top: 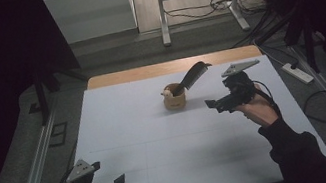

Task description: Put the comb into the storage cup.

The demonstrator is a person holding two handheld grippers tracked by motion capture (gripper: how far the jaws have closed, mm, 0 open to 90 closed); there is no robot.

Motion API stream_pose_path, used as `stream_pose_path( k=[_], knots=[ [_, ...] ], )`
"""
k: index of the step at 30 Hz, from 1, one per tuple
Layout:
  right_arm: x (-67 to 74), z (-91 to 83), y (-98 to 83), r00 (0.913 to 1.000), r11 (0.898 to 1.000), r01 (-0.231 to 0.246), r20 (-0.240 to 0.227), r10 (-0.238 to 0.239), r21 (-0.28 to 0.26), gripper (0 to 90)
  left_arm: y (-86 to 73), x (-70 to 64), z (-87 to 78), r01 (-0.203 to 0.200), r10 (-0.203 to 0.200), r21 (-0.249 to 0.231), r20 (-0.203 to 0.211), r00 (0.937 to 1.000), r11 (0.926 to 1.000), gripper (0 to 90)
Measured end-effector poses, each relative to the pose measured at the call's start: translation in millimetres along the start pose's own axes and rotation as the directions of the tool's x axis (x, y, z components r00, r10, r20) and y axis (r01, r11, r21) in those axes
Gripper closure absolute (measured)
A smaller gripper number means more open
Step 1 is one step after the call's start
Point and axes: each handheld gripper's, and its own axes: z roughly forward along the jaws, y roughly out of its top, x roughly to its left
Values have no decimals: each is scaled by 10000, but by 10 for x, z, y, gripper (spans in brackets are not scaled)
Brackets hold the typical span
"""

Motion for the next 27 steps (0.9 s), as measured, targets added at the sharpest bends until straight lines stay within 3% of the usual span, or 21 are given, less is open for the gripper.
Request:
stream_pose_path(
  k=[27],
  knots=[
    [33, -93, -288, 9998, 9995, -143, -113, 146, 280, 0, 2, -7, 0, -66, 66, -2, -2, 10000, 10000, 0]
  ],
)
